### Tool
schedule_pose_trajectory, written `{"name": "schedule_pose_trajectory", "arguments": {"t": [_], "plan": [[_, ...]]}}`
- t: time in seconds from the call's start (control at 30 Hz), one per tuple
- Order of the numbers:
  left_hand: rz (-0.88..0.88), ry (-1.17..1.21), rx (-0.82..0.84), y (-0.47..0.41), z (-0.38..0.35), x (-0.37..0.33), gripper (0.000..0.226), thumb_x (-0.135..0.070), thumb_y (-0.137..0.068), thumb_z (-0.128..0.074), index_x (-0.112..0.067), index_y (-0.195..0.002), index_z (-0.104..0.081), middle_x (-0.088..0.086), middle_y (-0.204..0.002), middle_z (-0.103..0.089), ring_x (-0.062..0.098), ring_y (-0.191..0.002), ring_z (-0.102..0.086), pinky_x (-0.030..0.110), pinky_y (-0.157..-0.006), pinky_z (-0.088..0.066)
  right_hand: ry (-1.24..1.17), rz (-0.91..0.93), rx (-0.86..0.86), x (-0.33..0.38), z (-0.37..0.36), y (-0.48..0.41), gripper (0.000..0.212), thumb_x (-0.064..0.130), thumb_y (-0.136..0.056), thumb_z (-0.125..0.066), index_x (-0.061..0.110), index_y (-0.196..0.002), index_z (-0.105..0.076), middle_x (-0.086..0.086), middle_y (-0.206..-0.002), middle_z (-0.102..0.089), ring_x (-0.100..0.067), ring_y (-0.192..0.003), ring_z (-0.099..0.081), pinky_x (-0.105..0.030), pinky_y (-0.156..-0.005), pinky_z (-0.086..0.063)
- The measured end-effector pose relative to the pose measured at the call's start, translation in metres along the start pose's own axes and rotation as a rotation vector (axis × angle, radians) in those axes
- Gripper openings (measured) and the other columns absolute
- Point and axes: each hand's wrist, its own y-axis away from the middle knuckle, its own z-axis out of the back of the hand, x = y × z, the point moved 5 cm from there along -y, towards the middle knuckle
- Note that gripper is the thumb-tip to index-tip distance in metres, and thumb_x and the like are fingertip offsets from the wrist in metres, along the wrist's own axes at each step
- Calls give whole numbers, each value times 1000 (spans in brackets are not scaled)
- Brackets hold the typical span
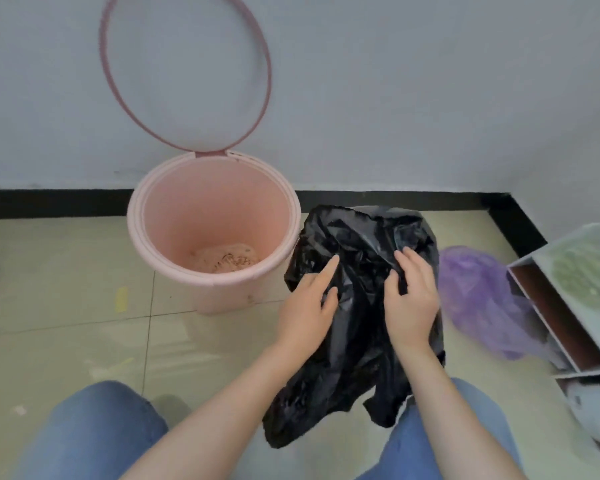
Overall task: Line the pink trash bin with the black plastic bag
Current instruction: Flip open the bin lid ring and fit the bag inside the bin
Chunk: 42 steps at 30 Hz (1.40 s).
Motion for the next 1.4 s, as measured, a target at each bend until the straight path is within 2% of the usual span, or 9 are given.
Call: {"name": "schedule_pose_trajectory", "arguments": {"t": [0.17, 0.27, 0.53, 0.7, 0.83, 1.03, 1.13, 1.23, 1.4], "plan": [[-170, -3, -183, -4, 35, -57, 49, -4, -92, -46, -20, -137, -36, 1, -90, -52, 5, -66, -40, 3, -67, -33, -63, 262, -144, 62, 29, -32, 29, 5, -83, -45, -7, -101, -65, -27, -108, -64, -17, -105, -50, 3, -100, -25], [-243, -71, -351, -5, 69, -82, 47, -2, -90, -49, -13, -135, -40, 10, -102, -58, 2, -79, -42, 9, -73, -34, -132, 304, -132, 91, 29, -49, 24, -2, -83, -51, -5, -103, -64, -24, -109, -65, -13, -105, -51, 5, -98, -24], [-76, -446, -727, -16, 159, -59, 43, -6, -81, -65, -3, -123, -54, 21, -113, -60, 31, -88, -62, 30, -73, -46, -178, 438, 520, 145, -71, -60, 31, -3, -89, -47, 3, -119, -57, -15, -131, -55, -26, -124, -49, -16, -103, -26], [401, -900, -348, -35, 157, 15, 61, -43, -92, -43, -22, -144, -19, 22, -153, -14, 42, -140, -14, 57, -107, -25, 175, 589, 1032, 130, -153, -29, 50, 23, -95, -43, 22, -142, -25, -7, -154, -20, -21, -142, -14, -41, -117, -10], [501, -1010, -67, -35, 157, 78, 62, -54, -92, -28, -30, -145, -6, 16, -156, 5, 40, -141, 8, 59, -112, -9, 432, 656, 1207, 111, -195, -18, 51, 34, -97, -35, 25, -144, -18, -5, -156, -14, -22, -144, -6, -49, -116, 0], [548, -1034, 335, -53, 152, 95, 51, -42, -97, -29, -14, -140, -28, 21, -148, -28, 38, -137, -21, 48, -113, -16, 652, 564, 1500, 93, -228, 0, 45, 33, -98, -30, 14, -138, -30, -14, -145, -37, -32, -129, -36, -47, -106, -27], [596, -937, 439, -59, 153, 92, 27, -13, -96, -30, -5, -92, -56, 16, -118, -57, 32, -119, -44, 42, -104, -28, 679, 468, 1646, 94, -235, 6, 42, 26, -98, -33, 13, -137, -34, -13, -144, -39, -33, -122, -44, -41, -92, -37], [583, -945, 500, -63, 157, 89, 34, -1, -91, -32, -10, -60, -41, 7, -74, -50, 30, -107, -50, 47, -106, -26, 565, 424, 1560, 105, -233, -3, 36, 20, -97, -37, 11, -130, -45, -14, -136, -49, -32, -111, -52, -37, -84, -43], [355, -790, 282, -63, 169, 74, 44, -40, -97, -23, -22, -135, -37, 11, -145, -37, 34, -135, -26, 56, -114, -9, 246, 407, 1036, 119, -181, -35, 34, 22, -93, -44, 12, -125, -53, -10, -135, -52, -25, -127, -43, -36, -107, -32]]}}
